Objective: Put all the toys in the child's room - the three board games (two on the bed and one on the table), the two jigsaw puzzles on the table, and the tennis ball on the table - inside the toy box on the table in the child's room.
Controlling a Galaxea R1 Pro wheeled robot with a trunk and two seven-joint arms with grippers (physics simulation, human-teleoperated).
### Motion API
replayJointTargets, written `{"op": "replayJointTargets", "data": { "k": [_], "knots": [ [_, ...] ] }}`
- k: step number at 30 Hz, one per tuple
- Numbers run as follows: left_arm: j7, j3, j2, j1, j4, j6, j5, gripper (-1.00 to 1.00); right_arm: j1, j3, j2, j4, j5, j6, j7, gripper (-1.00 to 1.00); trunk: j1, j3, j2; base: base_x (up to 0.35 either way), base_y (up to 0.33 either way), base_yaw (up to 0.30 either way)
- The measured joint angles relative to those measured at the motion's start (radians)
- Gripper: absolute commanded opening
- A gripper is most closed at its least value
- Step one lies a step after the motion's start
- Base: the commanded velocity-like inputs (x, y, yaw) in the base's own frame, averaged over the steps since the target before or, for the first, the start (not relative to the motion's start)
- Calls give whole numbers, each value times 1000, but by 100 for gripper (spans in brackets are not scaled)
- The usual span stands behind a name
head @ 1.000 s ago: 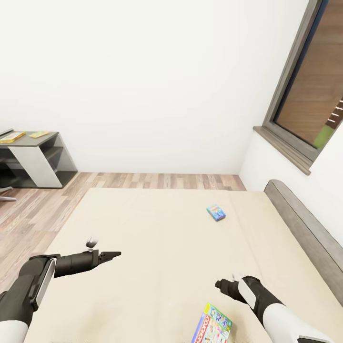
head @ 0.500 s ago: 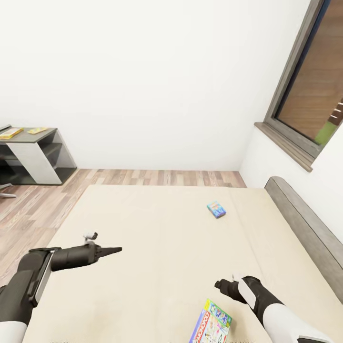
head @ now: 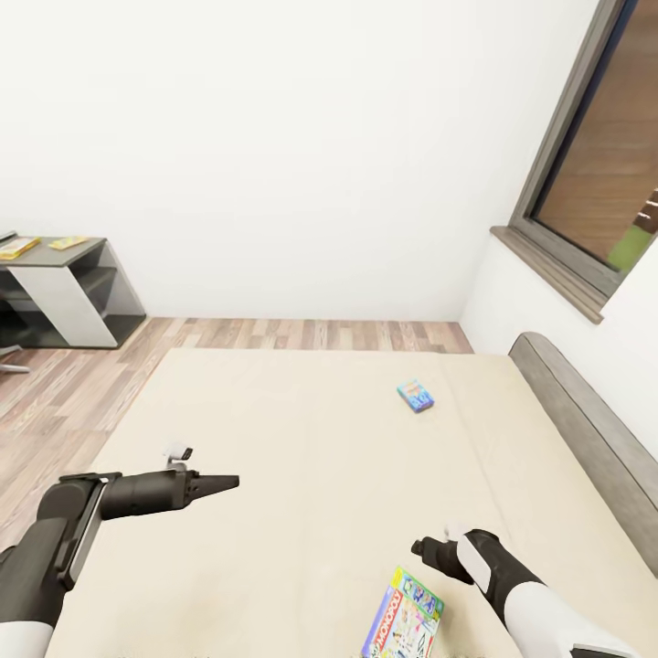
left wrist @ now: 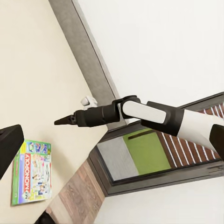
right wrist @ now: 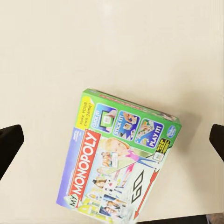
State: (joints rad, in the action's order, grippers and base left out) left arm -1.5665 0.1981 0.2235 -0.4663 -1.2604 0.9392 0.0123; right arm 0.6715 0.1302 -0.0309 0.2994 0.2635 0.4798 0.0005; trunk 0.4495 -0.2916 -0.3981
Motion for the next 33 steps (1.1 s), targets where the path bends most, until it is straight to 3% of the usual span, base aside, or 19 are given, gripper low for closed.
{"op": "replayJointTargets", "data": {
  "k": [18, 33],
  "knots": [
    [0, 0, -8, 1, 0, 3, 0, 100, 0, 0, -3, 1, 1, 28, 1, 100, 0, -30, 0, 0, 0, 0],
    [0, 0, -21, 1, 3, 3, 2, 100, 0, 0, -23, 1, 0, 24, 2, 100, 0, -54, 0, 0, 0, 0]
  ]
}}
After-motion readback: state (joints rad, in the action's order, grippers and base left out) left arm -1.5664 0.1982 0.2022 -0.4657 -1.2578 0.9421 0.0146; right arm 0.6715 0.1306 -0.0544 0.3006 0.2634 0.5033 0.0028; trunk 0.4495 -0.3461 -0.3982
